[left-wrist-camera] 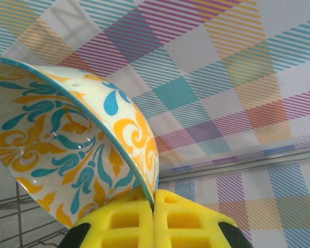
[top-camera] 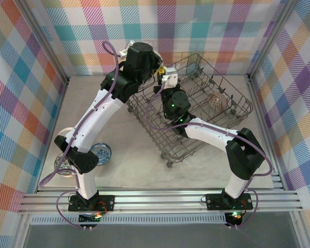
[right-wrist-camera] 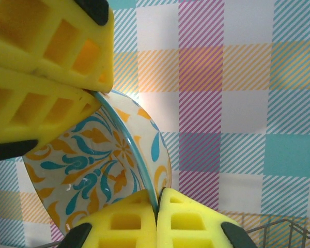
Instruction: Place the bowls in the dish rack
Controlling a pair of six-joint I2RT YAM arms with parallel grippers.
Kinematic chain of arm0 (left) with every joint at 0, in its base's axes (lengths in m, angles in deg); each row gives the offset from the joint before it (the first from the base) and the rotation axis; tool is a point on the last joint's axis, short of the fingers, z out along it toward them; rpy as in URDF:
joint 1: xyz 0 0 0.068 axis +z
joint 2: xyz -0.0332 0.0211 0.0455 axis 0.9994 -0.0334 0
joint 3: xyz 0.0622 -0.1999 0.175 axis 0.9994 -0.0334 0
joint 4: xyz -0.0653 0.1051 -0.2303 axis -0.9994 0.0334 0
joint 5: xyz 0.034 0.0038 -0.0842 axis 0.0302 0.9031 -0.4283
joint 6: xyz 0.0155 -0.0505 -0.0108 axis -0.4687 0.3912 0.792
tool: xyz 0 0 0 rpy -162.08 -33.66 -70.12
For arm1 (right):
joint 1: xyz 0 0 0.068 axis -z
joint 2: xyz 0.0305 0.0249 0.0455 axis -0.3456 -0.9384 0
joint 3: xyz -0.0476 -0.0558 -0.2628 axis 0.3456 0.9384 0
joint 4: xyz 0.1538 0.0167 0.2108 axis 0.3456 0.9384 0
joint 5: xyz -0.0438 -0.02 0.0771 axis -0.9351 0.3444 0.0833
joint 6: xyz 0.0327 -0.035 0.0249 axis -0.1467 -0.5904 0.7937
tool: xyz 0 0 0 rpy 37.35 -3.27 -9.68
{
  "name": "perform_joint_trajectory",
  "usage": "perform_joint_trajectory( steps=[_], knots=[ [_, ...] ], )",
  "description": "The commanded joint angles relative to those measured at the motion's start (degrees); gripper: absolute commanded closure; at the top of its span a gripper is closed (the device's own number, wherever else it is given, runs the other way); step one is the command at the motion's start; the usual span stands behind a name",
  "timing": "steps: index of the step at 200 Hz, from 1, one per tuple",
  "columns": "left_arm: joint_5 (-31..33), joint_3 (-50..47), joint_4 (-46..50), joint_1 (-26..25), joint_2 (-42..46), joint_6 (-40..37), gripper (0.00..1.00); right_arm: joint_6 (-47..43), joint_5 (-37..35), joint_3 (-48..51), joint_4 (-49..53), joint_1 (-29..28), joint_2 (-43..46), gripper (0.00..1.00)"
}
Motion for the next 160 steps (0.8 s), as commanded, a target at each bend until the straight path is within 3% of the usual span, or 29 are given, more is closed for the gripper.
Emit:
perform_joint_trajectory(
  steps=[1,67,139,160],
  knots=[
    [-3.5,0.9,-1.9,-1.0,-0.7,-1.4,0.95,-0.9,-1.0,-2.7,-4.0,-0.3,-0.3,1.00],
    [-6.2,1.9,-1.5,-1.1,-0.2,-5.2,0.81,2.4,-2.4,-1.2,1.0,-0.1,3.7,1.00],
    [-8.3,1.8,-2.4,-1.1,0.4,-7.9,0.53,5.5,-4.8,0.7,7.6,0.2,6.1,1.00],
    [-7.7,7.2,0.5,-1.0,-1.4,-11.7,0.47,10.8,-4.9,0.5,14.2,1.1,7.4,1.00]
  ],
)
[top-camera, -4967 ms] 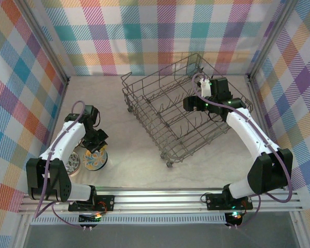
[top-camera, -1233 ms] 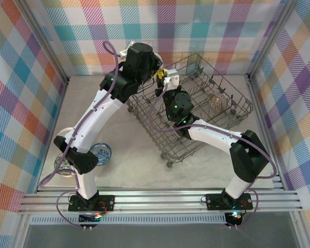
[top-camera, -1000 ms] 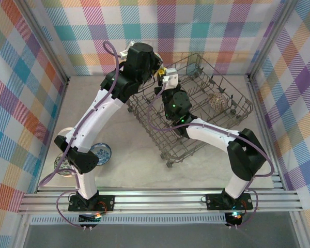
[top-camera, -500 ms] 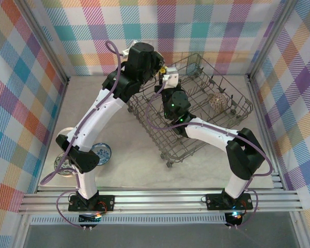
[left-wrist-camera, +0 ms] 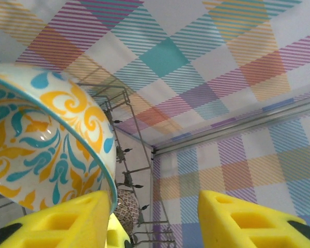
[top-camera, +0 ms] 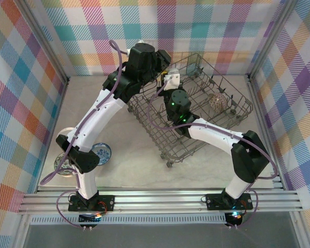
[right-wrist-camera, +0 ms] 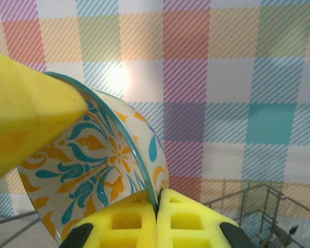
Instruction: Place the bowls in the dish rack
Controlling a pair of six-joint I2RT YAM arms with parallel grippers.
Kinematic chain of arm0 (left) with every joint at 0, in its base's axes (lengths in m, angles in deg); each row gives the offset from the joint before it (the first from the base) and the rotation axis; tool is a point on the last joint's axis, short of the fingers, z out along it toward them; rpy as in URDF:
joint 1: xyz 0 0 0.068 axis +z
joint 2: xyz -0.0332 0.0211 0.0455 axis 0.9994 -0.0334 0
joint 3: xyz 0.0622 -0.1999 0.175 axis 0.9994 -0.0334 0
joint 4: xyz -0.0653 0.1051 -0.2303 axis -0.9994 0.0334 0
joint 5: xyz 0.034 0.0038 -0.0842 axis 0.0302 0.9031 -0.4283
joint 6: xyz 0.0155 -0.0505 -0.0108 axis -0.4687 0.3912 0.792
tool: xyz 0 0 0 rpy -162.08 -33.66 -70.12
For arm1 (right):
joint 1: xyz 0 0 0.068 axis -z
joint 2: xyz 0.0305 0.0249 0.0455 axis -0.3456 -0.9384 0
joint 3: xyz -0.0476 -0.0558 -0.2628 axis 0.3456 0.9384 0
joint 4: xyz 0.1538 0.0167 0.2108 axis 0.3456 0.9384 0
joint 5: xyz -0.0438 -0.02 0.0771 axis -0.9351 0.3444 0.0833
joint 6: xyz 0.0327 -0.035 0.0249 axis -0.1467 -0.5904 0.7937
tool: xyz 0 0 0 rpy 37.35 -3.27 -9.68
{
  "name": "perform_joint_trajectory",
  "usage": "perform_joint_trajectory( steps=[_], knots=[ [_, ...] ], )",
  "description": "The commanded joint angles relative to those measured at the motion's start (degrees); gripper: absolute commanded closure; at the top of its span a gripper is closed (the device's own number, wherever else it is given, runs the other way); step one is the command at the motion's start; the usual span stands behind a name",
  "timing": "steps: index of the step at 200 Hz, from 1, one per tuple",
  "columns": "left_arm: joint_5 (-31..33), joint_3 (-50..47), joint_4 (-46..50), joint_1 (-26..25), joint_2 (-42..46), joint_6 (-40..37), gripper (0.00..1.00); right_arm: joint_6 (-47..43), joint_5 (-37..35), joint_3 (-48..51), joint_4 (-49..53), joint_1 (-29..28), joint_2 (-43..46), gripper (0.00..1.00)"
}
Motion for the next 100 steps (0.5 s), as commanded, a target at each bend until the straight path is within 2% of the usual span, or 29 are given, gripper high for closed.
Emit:
perform_joint_trajectory(
  steps=[1,21,33,71,100],
  knots=[
    [-0.4,6.8,0.8,-0.6,-0.9,-5.2,0.47,6.6,-1.3,-0.3,2.9,0.9,4.0,1.00],
    [-1.3,12.2,4.6,0.4,-3.4,-7.4,0.42,10.0,-1.8,0.0,6.8,1.6,4.8,1.00],
    [-3.9,12.6,5.2,2.1,-4.1,-7.3,0.42,11.8,-2.0,-0.1,10.0,2.1,5.1,1.00],
    [-15.7,13.2,1.0,10.8,-6.6,-7.9,0.41,12.8,-4.0,-1.5,15.5,3.6,4.3,1.00],
    [-23.4,17.8,-0.3,17.9,-9.6,-10.6,0.41,12.2,-5.8,-4.8,24.6,5.2,4.0,1.00]
  ],
)
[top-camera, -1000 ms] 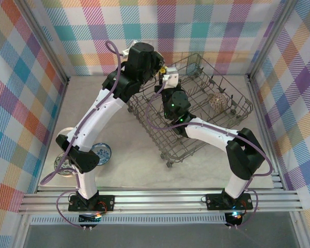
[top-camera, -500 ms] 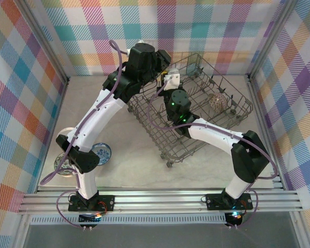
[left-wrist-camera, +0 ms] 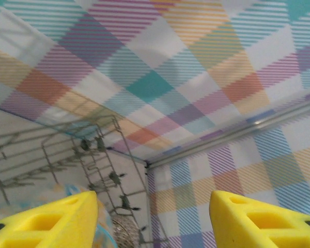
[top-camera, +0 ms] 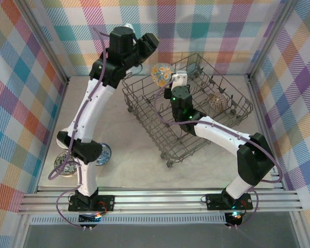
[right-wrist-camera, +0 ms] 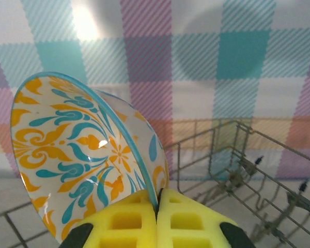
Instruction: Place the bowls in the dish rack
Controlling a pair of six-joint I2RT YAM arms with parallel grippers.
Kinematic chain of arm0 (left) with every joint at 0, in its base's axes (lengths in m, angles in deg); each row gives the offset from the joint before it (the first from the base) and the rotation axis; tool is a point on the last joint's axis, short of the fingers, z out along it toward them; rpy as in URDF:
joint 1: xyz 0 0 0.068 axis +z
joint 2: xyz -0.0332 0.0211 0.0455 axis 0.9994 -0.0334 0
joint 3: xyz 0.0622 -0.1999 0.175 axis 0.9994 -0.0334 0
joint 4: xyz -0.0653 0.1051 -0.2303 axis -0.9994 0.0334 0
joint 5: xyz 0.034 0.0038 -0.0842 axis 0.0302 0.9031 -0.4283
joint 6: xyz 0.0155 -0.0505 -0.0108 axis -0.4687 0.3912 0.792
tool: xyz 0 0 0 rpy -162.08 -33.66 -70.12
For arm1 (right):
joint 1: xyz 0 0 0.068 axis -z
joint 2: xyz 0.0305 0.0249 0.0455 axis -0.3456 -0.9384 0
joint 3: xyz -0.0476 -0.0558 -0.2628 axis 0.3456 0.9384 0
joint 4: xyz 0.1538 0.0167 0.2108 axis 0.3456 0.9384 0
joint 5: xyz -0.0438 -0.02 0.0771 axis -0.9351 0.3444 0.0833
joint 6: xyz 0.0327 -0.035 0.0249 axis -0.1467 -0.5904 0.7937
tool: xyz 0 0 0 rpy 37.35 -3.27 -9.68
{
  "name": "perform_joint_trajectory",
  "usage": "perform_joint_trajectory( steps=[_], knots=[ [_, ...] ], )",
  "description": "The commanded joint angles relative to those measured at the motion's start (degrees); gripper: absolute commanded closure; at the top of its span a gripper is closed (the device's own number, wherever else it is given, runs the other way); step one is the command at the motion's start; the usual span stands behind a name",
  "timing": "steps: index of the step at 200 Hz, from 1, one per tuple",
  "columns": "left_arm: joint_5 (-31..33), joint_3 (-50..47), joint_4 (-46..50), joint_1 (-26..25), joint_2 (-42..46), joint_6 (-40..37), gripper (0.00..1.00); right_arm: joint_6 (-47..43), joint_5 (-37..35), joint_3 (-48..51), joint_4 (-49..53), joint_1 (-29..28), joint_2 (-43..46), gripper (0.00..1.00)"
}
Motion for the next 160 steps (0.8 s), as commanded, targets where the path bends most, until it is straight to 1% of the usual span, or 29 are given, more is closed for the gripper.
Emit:
perform_joint_trajectory(
  steps=[1,22,46,65,71,86,99,114,137,160],
  knots=[
    [-9.0,3.5,-2.7,4.9,-1.9,-3.6,0.41,1.3,-3.5,-4.7,5.5,1.2,1.6,1.00],
    [-12.8,3.3,-3.1,9.2,-2.2,-7.5,0.40,-0.4,-6.2,-6.6,10.5,2.4,2.4,1.00],
    [-16.4,2.6,-0.9,12.7,-2.2,-13.4,0.40,-3.5,-9.9,-7.3,13.1,3.7,3.9,1.00],
    [-21.1,0.4,0.2,14.9,-2.0,-17.7,0.40,-8.3,-13.0,-7.8,14.7,4.2,5.0,1.00],
    [-21.9,0.0,1.5,15.3,-2.0,-19.2,0.40,-11.7,-13.9,-7.8,14.9,4.4,5.4,1.00],
    [-22.2,-1.2,5.2,16.4,-1.8,-23.3,0.40,-16.4,-16.1,-7.7,15.9,5.4,6.4,1.00],
    [-22.4,-3.9,6.4,17.2,-0.9,-25.7,0.40,-18.0,-17.0,-7.3,18.2,6.9,7.7,1.00],
    [-23.7,-8.4,5.4,18.2,0.9,-27.2,0.39,-18.5,-17.1,-7.3,22.3,9.0,9.2,1.00],
    [-23.9,-15.9,2.4,18.6,4.0,-30.1,0.39,-20.4,-18.2,-7.3,28.4,11.1,10.4,1.00],
    [-24.3,-20.9,-0.2,18.9,5.7,-31.5,0.39,-24.0,-20.0,-5.3,29.8,11.6,12.1,1.00]
  ],
)
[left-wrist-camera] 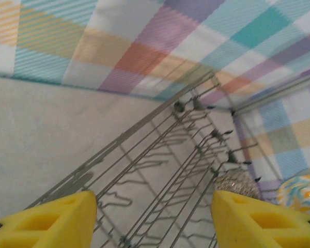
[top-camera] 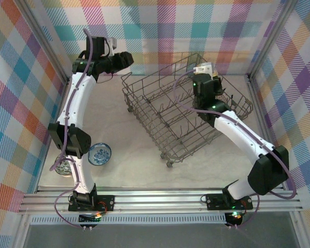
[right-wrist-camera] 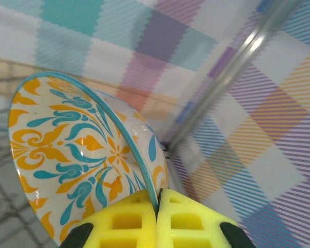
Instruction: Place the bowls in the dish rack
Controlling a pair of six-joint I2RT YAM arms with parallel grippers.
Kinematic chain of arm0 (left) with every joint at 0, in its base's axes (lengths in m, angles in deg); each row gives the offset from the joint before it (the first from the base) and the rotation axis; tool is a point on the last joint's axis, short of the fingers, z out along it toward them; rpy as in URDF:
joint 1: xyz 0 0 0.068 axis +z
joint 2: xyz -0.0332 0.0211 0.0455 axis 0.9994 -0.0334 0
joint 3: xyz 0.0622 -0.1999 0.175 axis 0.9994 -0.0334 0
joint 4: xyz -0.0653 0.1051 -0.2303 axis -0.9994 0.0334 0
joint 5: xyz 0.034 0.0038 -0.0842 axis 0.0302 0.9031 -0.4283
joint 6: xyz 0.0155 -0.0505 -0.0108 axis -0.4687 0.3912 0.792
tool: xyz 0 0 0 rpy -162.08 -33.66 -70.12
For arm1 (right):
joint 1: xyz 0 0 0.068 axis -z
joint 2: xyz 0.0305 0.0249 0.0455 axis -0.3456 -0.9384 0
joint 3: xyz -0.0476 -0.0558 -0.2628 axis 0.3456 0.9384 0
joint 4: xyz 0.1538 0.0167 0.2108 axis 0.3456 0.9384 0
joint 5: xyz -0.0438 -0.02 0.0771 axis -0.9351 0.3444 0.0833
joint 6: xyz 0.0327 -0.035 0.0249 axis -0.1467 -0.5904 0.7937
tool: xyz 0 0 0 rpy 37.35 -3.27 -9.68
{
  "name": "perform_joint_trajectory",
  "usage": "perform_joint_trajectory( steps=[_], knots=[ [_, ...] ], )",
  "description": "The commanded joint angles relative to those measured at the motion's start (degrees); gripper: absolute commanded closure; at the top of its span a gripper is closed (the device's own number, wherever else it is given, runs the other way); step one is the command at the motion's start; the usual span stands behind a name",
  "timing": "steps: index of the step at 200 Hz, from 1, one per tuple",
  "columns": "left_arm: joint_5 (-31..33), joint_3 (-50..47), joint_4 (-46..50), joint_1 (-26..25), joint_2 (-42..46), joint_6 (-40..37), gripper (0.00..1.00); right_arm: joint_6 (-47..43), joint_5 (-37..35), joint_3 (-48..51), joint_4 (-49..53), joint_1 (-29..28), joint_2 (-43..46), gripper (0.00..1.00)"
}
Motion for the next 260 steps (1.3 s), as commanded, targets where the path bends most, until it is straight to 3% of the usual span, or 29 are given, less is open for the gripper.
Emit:
perform_joint_trajectory(
  steps=[1,29,104,161,221,260],
  knots=[
    [-2.2,-3.3,-3.5,1.0,4.6,-4.1,0.39,-4.6,-4.0,-0.3,2.9,0.5,3.3,1.00],
    [-4.2,-5.6,-3.7,1.5,5.0,-5.1,0.39,-2.9,-4.5,-0.6,11.0,2.0,3.7,1.00],
    [-6.3,-12.4,-8.5,2.2,8.0,-4.7,0.39,-1.8,-4.9,1.2,14.7,3.2,-1.6,1.00],
    [-6.4,-15.6,-11.8,2.5,9.3,-2.5,0.39,-5.9,-4.5,1.0,10.6,3.9,-7.2,1.00],
    [-6.2,-18.3,-12.8,2.6,10.3,-2.0,0.39,-5.9,-5.8,3.0,10.9,3.6,-7.6,1.00],
    [-6.3,-18.5,-13.2,2.6,10.1,-1.7,0.39,-16.6,-9.8,6.1,-0.6,1.9,-8.9,1.00]
  ],
)
